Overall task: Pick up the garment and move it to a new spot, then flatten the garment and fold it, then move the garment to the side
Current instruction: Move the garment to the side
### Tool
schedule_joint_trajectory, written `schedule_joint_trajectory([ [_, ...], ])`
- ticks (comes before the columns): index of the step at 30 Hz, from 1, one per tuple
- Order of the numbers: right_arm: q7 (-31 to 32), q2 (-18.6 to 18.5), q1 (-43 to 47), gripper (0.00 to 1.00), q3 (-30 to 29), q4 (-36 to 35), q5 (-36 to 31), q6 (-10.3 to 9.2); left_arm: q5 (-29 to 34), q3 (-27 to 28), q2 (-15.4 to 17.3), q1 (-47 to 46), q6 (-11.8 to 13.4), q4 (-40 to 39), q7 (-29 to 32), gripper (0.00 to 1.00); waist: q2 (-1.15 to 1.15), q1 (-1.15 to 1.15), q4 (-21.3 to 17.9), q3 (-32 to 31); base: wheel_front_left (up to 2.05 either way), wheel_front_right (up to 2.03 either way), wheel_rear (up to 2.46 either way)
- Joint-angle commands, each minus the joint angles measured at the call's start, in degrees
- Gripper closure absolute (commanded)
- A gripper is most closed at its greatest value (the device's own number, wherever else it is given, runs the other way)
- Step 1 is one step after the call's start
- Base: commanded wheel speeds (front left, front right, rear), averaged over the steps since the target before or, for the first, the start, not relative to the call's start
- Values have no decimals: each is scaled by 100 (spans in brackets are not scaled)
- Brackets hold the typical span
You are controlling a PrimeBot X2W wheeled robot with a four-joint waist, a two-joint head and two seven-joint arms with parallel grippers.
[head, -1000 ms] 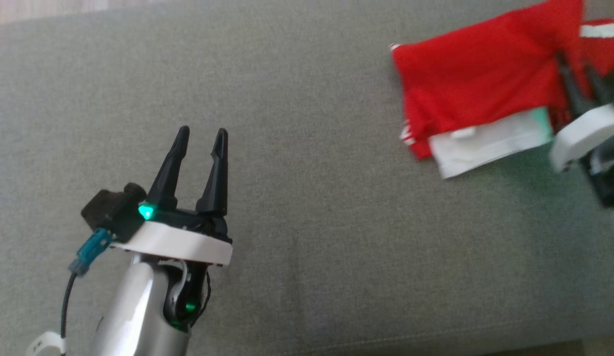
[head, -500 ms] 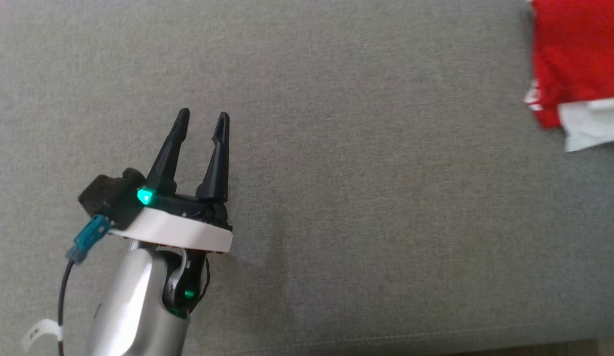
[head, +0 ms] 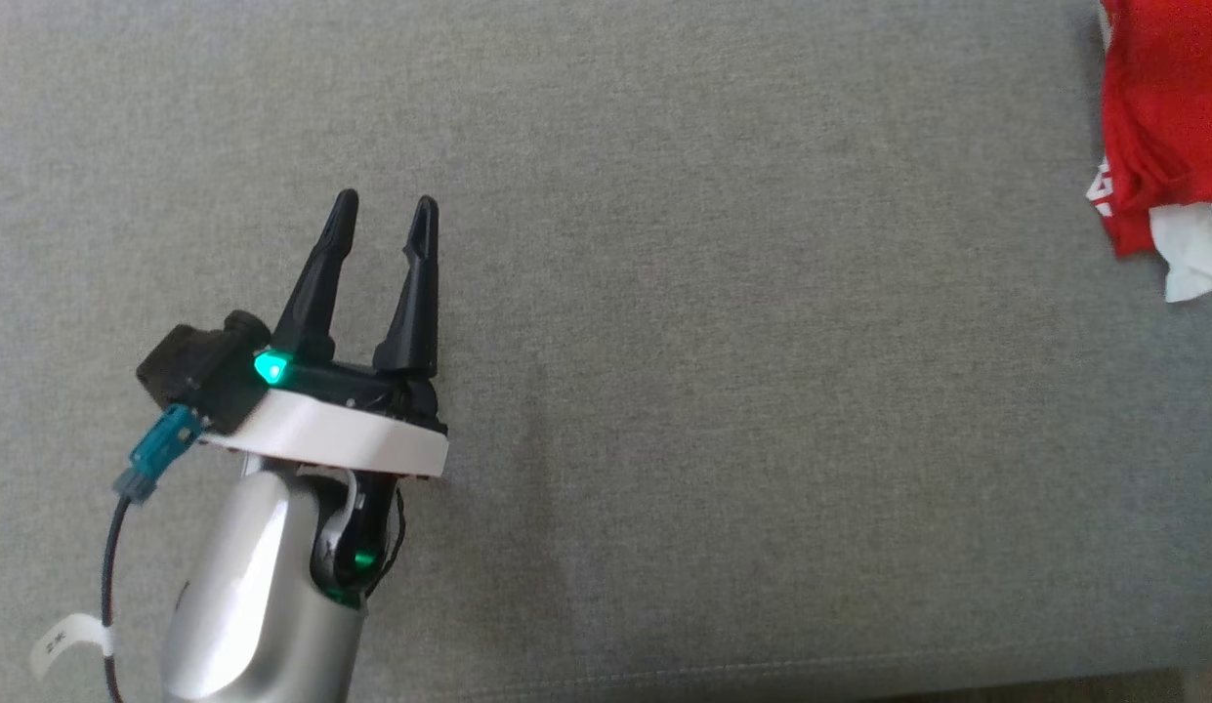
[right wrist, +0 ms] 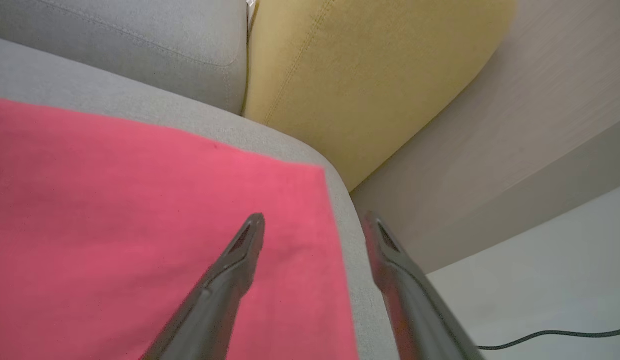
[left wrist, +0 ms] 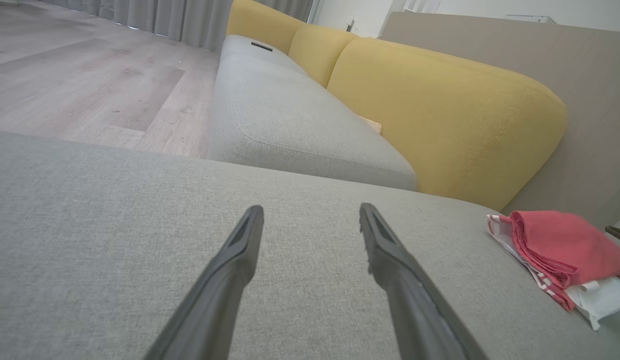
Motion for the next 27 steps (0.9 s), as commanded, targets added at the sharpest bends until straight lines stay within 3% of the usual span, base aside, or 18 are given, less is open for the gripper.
schedule_joint_trajectory([
  [1, -58, 7, -77, 0, -40, -288, -56, -5, 51, 189, 47, -128, -24, -147, -29, 0, 0, 0, -37, -88, 0, 0, 0],
  [14, -313, 1124, 473, 0, 228, -1760, 517, -5, -32, 382, 47, 113, -16, -180, -29, 0, 0, 0, -174, -892, 0, 0, 0],
  [27, -729, 2700, 2414, 0, 318, -3392, 1081, -5, -232, 571, 47, 717, 147, -216, -29, 0, 0, 0, -107, -1776, 0, 0, 0],
])
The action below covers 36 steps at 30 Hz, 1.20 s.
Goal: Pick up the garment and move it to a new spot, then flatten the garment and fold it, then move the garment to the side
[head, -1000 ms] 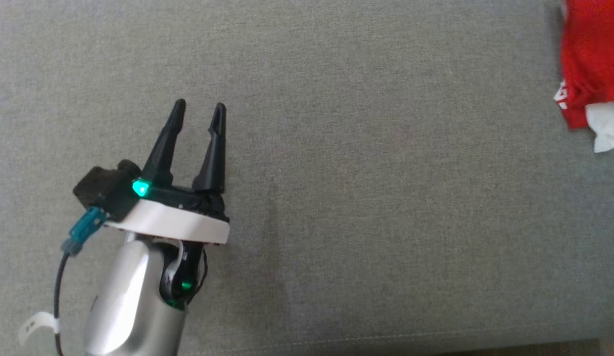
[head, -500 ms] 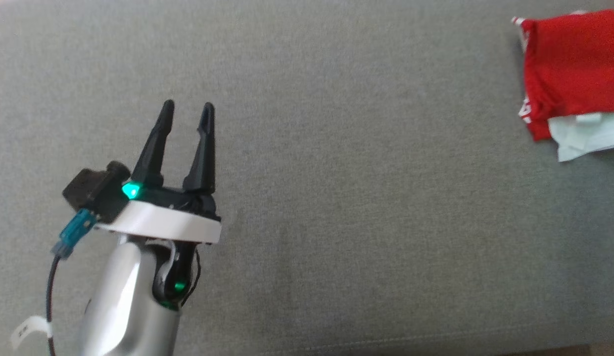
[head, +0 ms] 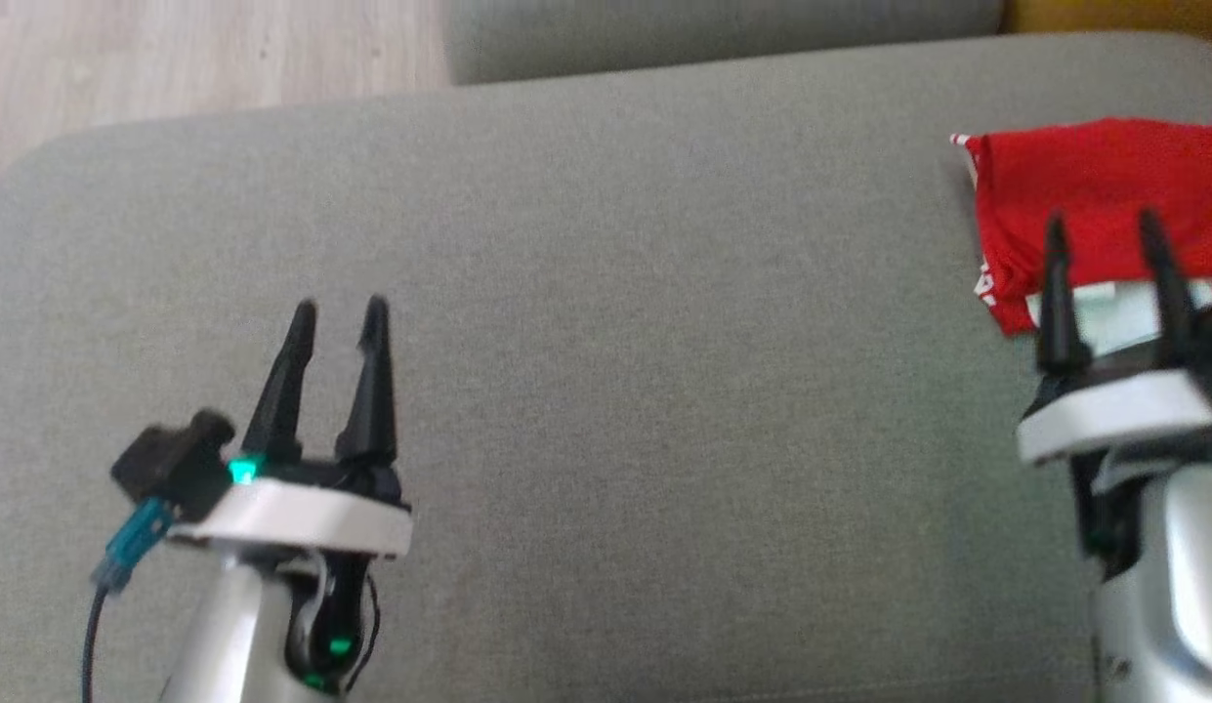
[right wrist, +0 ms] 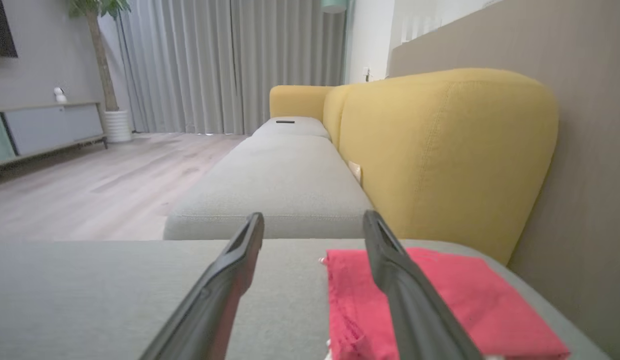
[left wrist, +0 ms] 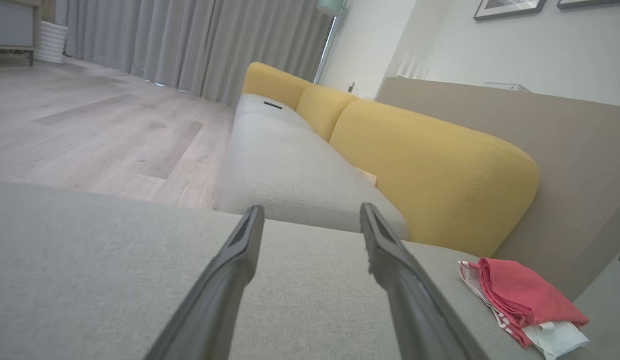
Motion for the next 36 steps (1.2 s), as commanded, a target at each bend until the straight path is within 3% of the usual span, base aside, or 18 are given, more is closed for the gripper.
schedule_joint_trajectory([
  [1, -102, 63, -29, 0, 109, -267, 35, -5, -45, 246, 47, -15, 31, -212, -30, 0, 0, 0, 5, -155, 0, 0, 0],
  [6, -381, 358, 536, 0, 344, -242, 179, -5, -93, 275, 47, 384, 63, -219, -30, 0, 0, 0, 4, -356, 0, 0, 0],
  [13, -752, 405, 1061, 0, 458, 78, 695, -5, -175, 245, 47, 670, 157, -209, -30, 0, 0, 0, 77, -504, 0, 0, 0],
  [36, -916, 408, 982, 0, 572, 164, 793, -5, 343, 279, 47, 680, 402, -343, -31, 0, 0, 0, 107, -440, 0, 0, 0],
])
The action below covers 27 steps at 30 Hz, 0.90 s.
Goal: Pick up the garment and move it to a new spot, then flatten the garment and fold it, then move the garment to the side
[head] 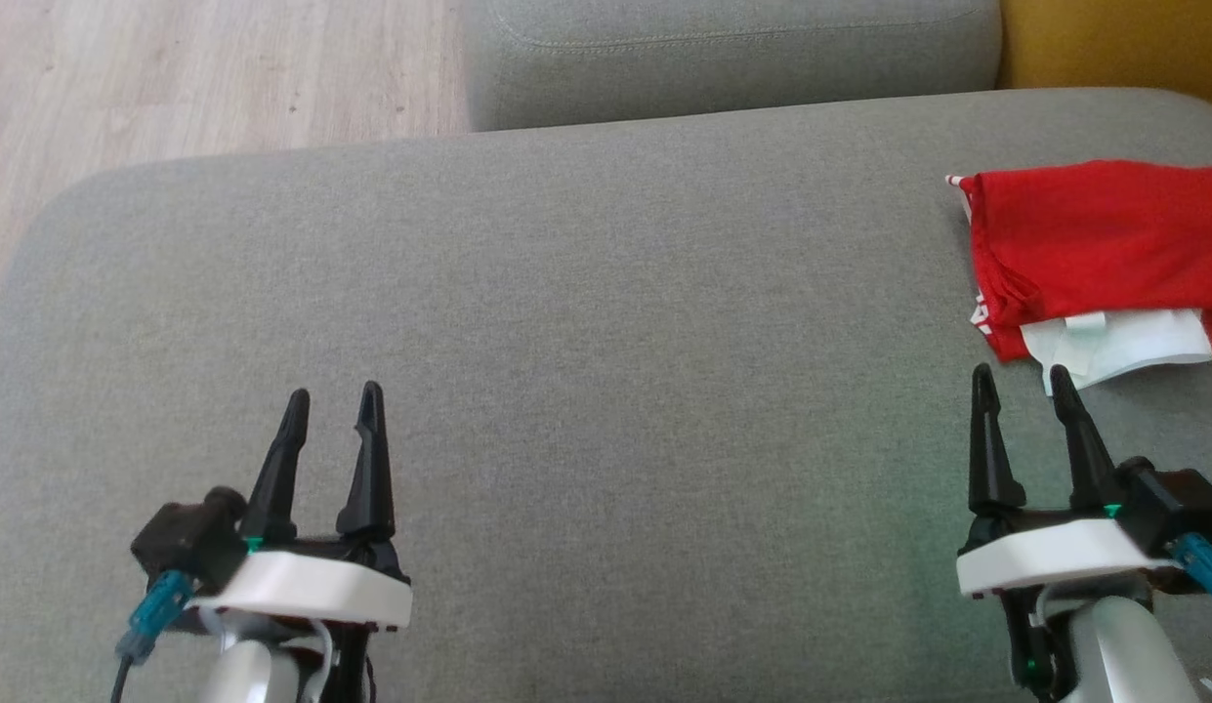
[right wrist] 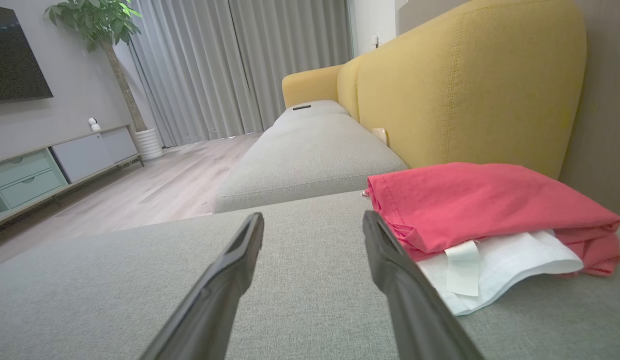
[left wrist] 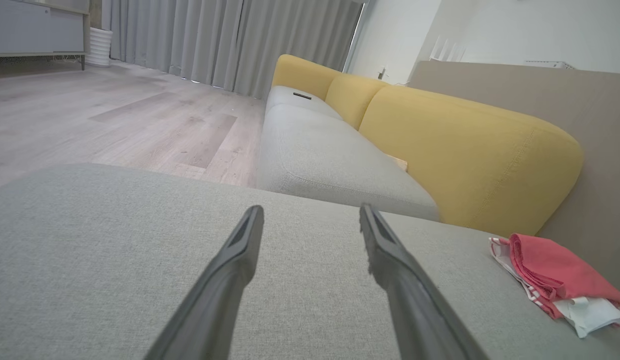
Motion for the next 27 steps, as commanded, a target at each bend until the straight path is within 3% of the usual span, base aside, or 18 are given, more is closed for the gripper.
schedule_joint_trajectory([
  [1, -70, -19, -259, 0, 158, -169, 55, -5, 60, 197, 40, -186, 34, -184, -31, 0, 0, 0, 0, 4, 0, 0, 0],
  [22, -76, -18, -280, 0, 267, -233, 180, -5, -223, 377, 40, -114, 145, -311, -31, 0, 0, 0, -106, -2, 0, 0, 0],
  [23, -13, 1, -4, 100, 137, -29, 152, 0, -222, 189, 0, 5, 106, -93, 0, 100, 0, 0, -108, -3, 0, 0, 0],
  [27, 9, 14, 128, 100, 158, 304, 160, 0, -259, 167, -23, 121, 99, 262, 7, 100, 0, 0, -110, -2, 0, 0, 0],
])
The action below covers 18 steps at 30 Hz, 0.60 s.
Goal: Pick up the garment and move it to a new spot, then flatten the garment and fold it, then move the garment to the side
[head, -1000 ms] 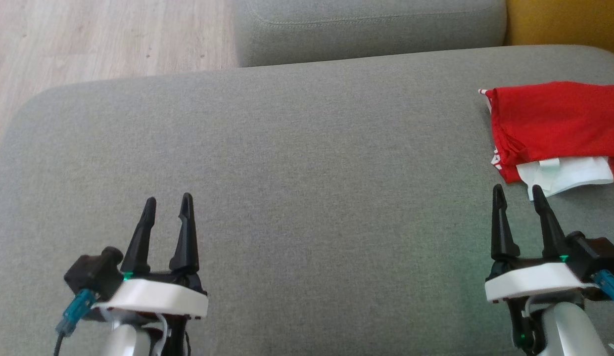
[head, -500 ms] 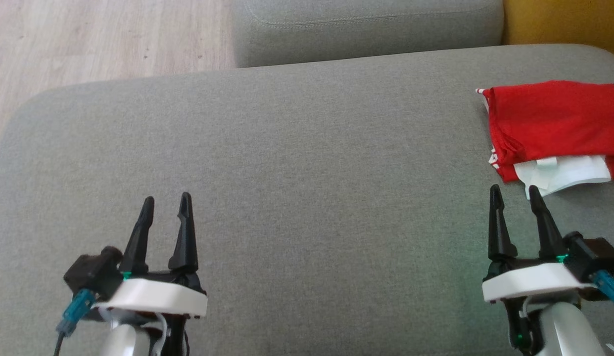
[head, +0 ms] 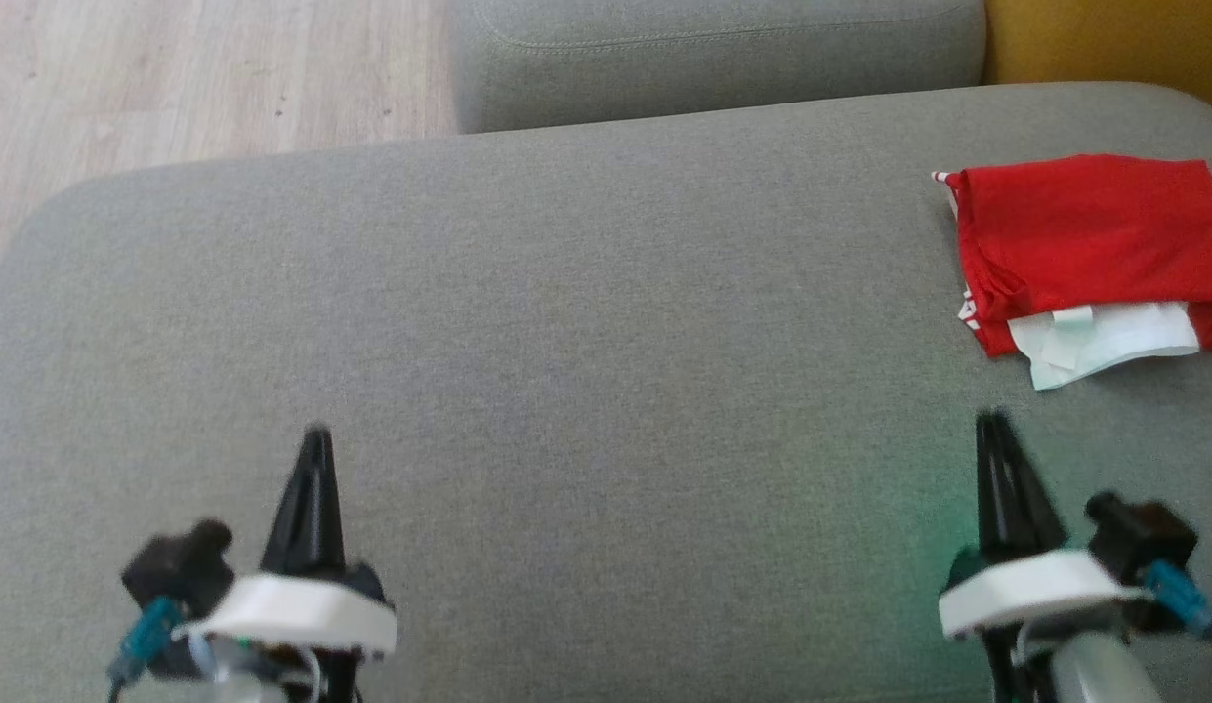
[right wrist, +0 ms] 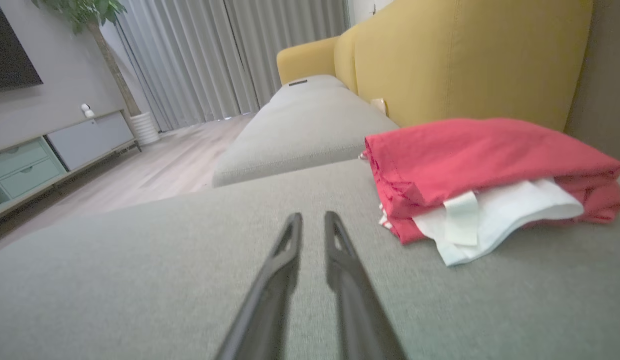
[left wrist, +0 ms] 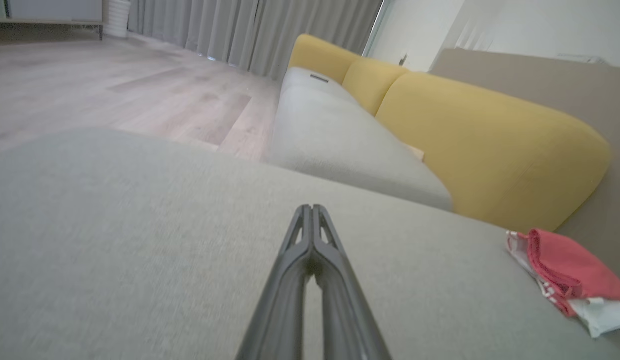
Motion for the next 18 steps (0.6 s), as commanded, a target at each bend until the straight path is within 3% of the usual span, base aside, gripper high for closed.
schedule_joint_trajectory([
  [1, 21, 0, -18, 100, -10, -18, 73, 0, -66, 7, 1, -12, -6, -16, 14, 100, 0, 0, 0, -2, 0, 0, 0],
  [18, 285, -4, -57, 100, -82, -83, 1104, -1, -1000, 132, 44, -108, -88, 68, 251, 100, 0, 0, 1, -33, 0, 0, 0],
])
